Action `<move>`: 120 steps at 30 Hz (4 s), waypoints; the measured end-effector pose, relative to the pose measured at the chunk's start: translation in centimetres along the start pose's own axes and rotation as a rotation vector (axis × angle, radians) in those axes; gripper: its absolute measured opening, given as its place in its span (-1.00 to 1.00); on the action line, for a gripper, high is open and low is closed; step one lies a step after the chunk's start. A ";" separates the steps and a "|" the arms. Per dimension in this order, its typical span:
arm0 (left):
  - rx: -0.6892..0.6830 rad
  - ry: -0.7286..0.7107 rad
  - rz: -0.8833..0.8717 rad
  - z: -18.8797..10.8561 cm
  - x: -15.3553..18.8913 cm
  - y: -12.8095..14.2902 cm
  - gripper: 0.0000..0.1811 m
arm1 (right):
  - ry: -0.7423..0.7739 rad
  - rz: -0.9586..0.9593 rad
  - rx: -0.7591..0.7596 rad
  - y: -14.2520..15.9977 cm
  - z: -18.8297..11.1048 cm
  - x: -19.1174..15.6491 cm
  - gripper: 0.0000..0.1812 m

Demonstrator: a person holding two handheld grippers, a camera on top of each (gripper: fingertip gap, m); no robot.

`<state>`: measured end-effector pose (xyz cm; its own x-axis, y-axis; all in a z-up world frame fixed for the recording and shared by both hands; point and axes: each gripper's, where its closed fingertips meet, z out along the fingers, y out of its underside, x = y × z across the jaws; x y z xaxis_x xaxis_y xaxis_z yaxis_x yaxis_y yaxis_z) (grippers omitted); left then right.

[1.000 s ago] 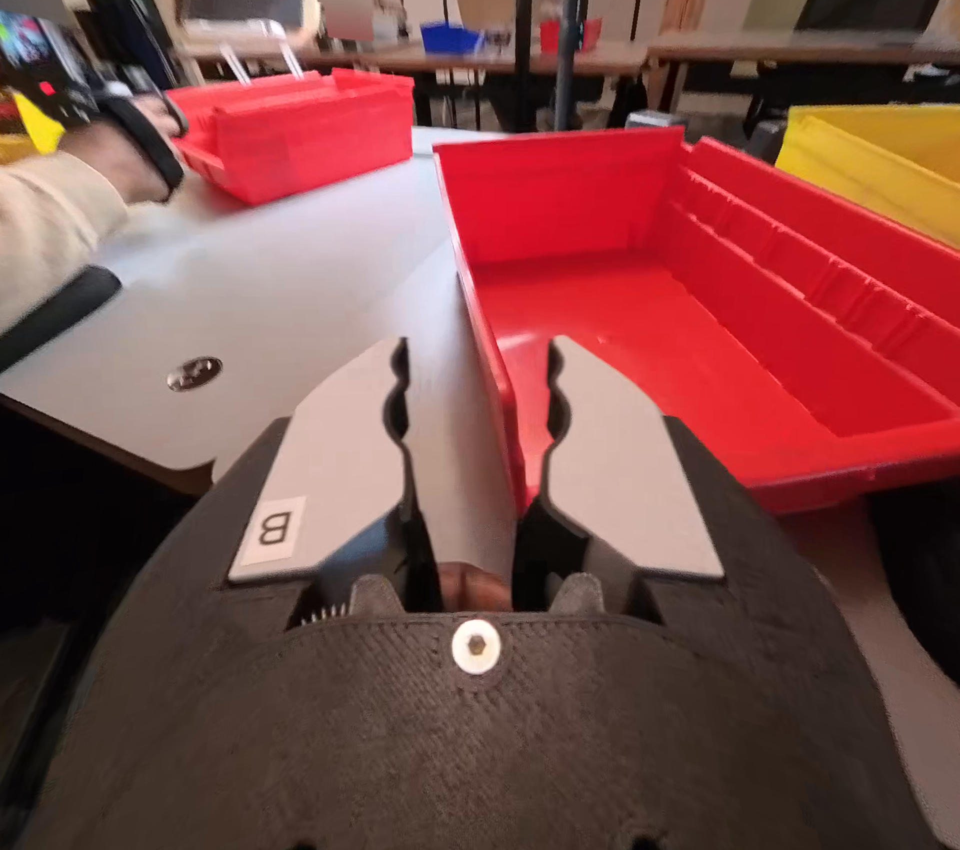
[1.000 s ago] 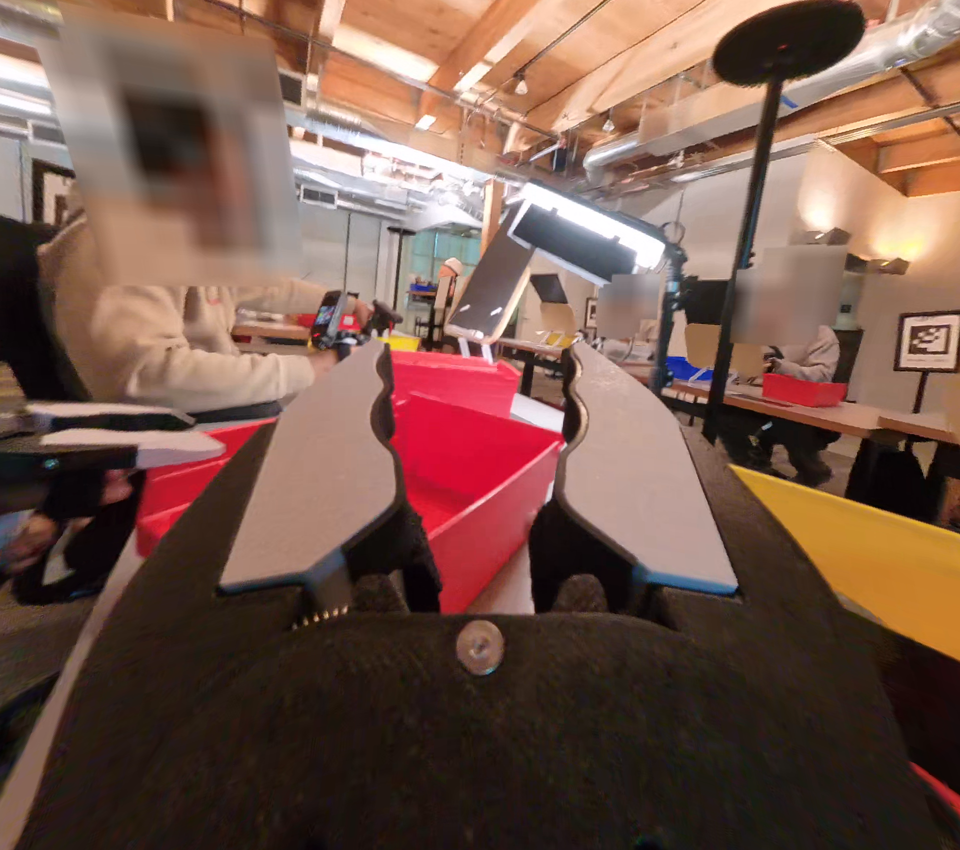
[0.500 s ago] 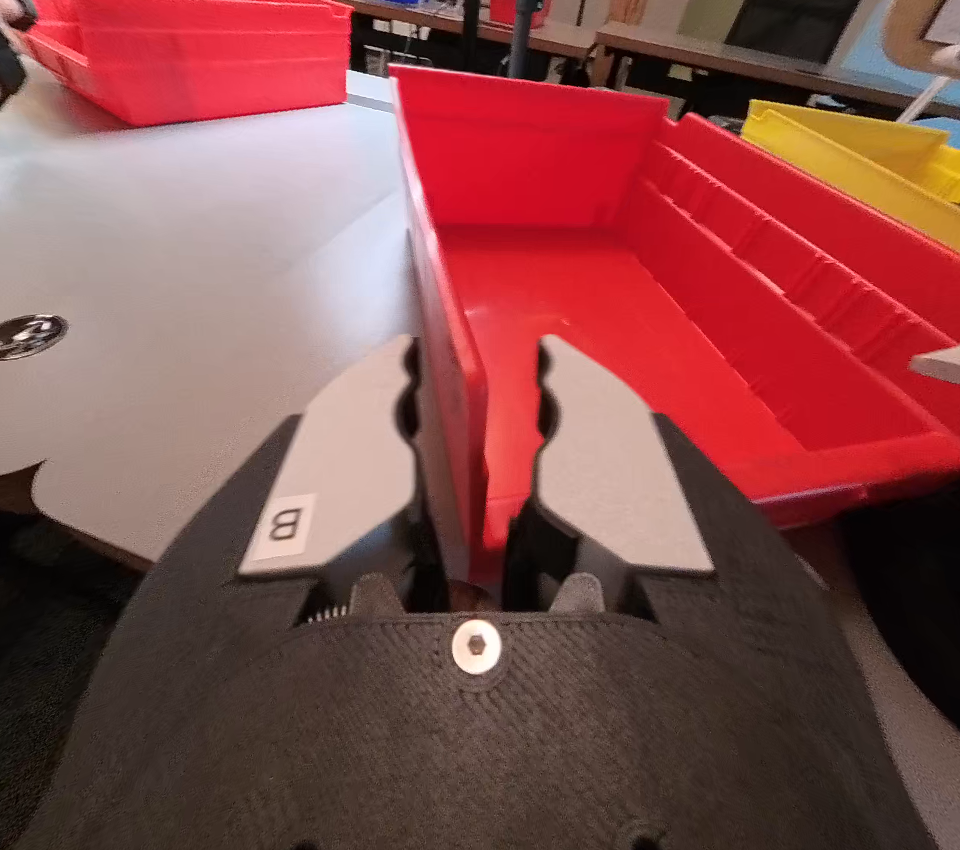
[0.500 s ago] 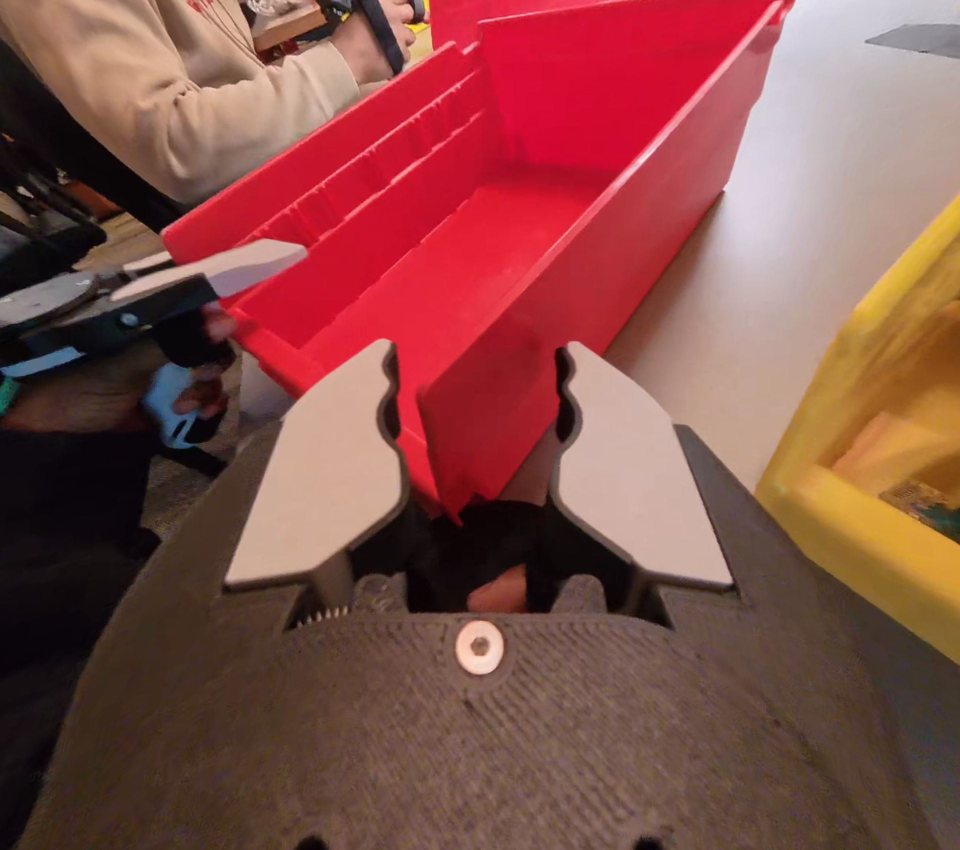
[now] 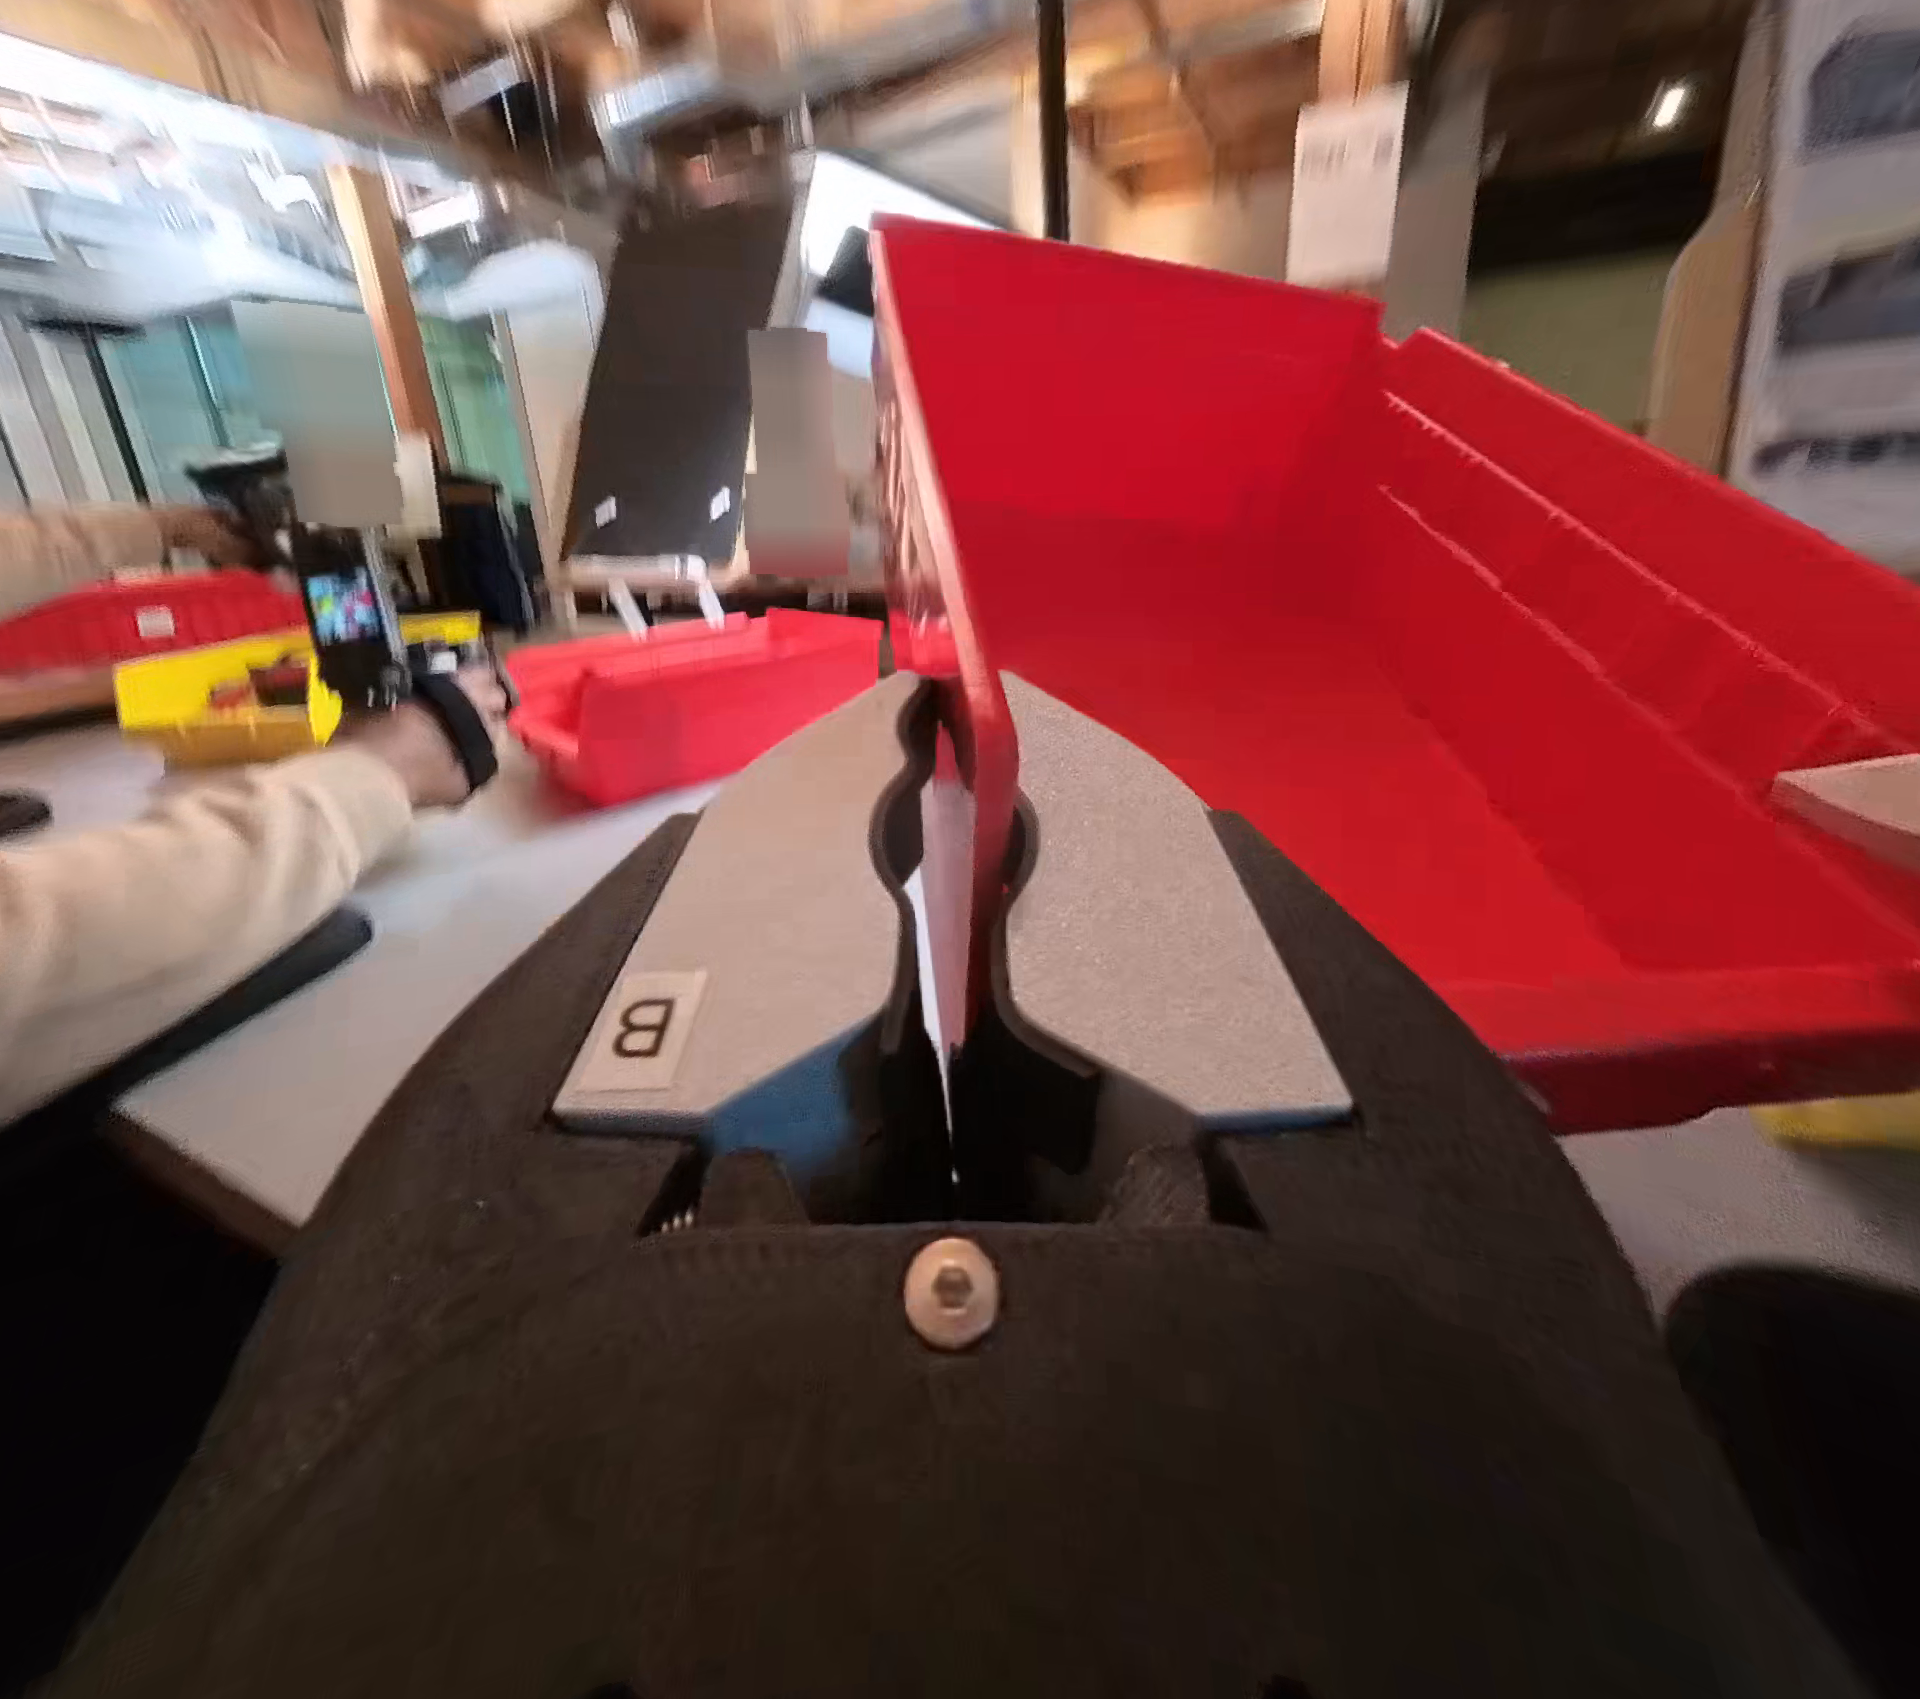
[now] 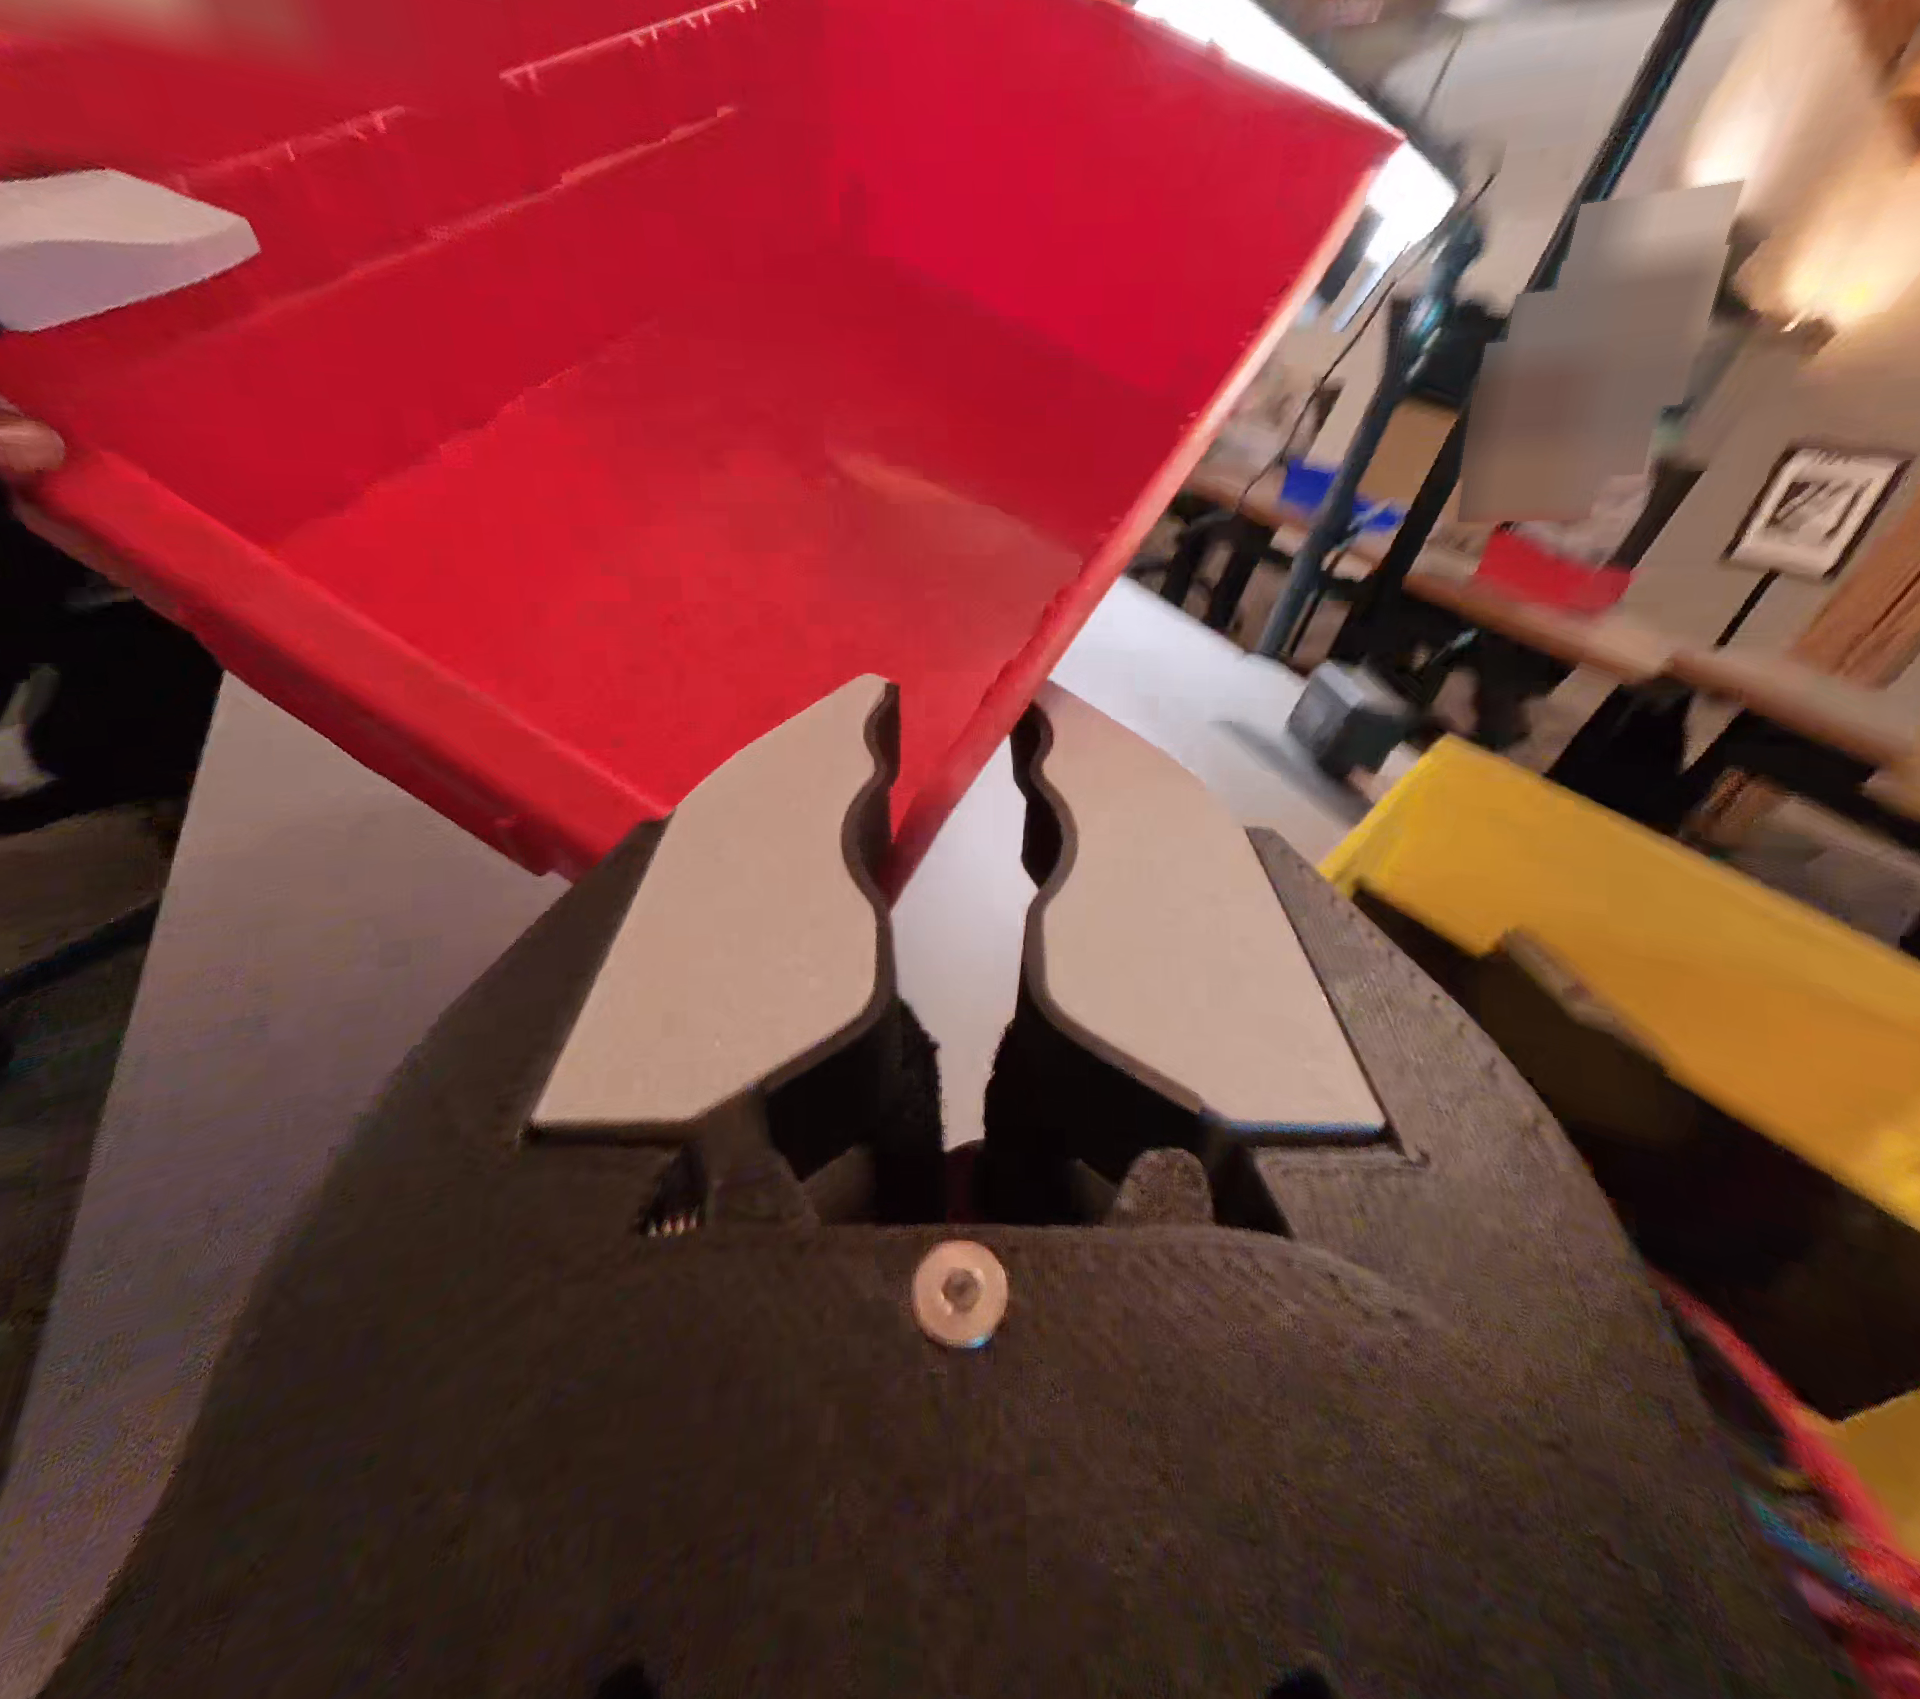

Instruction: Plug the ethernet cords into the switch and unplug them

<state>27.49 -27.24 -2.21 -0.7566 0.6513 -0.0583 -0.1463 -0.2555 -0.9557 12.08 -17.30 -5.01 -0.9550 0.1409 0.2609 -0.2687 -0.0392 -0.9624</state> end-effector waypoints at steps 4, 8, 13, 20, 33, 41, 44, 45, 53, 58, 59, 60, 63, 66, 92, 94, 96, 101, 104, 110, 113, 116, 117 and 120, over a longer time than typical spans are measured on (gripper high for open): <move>0.244 0.039 -0.039 -0.9 3.3 -4.8 -0.93 | 0.097 -0.103 0.094 -4.0 -3.7 3.2 -0.79; 0.345 0.182 -0.122 -1.0 9.0 -7.0 -0.93 | 0.207 -0.241 0.024 -4.5 -9.5 6.8 -0.74; 0.359 0.439 -0.183 -1.8 19.9 -6.7 -0.89 | 0.390 -0.337 -0.084 -1.4 -18.7 12.5 -0.72; 0.316 0.797 -0.135 -3.2 36.3 -6.9 -0.80 | 0.629 -0.319 -0.192 2.3 -30.8 21.4 -0.74; -0.154 1.175 -0.144 -4.8 56.2 1.2 -0.72 | 0.875 -0.021 -0.485 11.6 -43.2 31.0 -0.81; -0.244 1.284 -0.118 -6.5 57.2 3.9 -0.59 | 0.906 0.020 -0.629 14.2 -44.5 31.5 -0.85; -0.246 1.437 -0.022 -8.4 57.1 3.5 -0.29 | 0.912 0.067 -0.568 13.9 -44.7 31.9 -0.81; -0.288 1.508 0.002 -9.3 56.9 3.6 -0.07 | 0.922 0.073 -0.507 13.1 -44.9 32.1 -0.72; -0.096 1.249 0.269 -3.1 47.2 1.9 0.25 | 0.774 -0.427 0.263 0.9 -44.8 27.4 -0.14; -0.403 1.214 0.574 -0.9 41.2 10.7 0.11 | 0.342 -0.531 -0.145 6.1 -37.9 21.8 -0.16; -0.424 1.194 0.658 -0.4 40.3 12.1 0.04 | 0.280 -0.549 -0.278 8.2 -37.1 21.3 -0.11; -0.427 1.177 0.742 0.0 39.6 13.1 -0.02 | 0.230 -0.574 -0.404 10.1 -36.6 20.9 -0.12; -0.371 1.114 0.957 1.3 38.5 13.9 -0.19 | 0.118 -0.659 -0.694 14.1 -36.3 20.5 -0.15; -0.334 1.078 1.166 1.9 38.0 14.2 -0.29 | 0.014 -0.696 -0.836 15.9 -36.3 20.3 -0.29; -0.419 1.063 1.219 2.5 35.8 15.4 -0.35 | -0.048 -0.819 -1.174 19.5 -39.1 24.5 -0.62; -0.389 1.054 1.224 2.4 35.0 15.4 -0.37 | -0.032 -0.812 -1.182 19.5 -39.4 24.7 -0.62; -0.379 1.046 1.235 2.4 34.1 15.4 -0.40 | -0.012 -0.802 -1.188 19.6 -39.7 24.8 -0.62; -0.363 0.941 1.308 2.8 30.6 15.5 -0.44 | 0.032 -0.769 -1.210 19.6 -40.7 25.4 -0.62; -0.390 0.891 1.340 3.4 27.8 15.8 -0.46 | 0.046 -0.753 -1.225 19.6 -41.4 25.7 -0.62; -0.422 0.991 1.370 4.1 24.9 16.2 -0.41 | 0.060 -0.755 -1.243 19.6 -42.2 26.2 -0.62; -0.369 0.974 1.315 5.0 24.6 14.4 -0.12 | 0.076 -0.765 -1.238 19.6 -42.3 26.2 -0.61; -0.218 0.973 1.170 4.4 24.2 11.0 -0.09 | 0.087 -0.770 -1.231 19.6 -42.4 26.3 -0.61; -0.174 0.976 1.144 3.8 23.7 10.2 -0.10 | 0.088 -0.772 -1.231 19.5 -42.4 26.3 -0.60; -0.185 1.078 1.114 1.3 21.6 10.8 -0.32 | 0.080 -0.782 -1.233 19.6 -42.4 26.4 -0.61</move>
<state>8.74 -16.87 -13.38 0.3828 0.4074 -0.8291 0.2956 -0.9043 -0.3079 -13.05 27.60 -20.15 -0.5983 -0.2170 0.7713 -0.3899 0.9198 -0.0437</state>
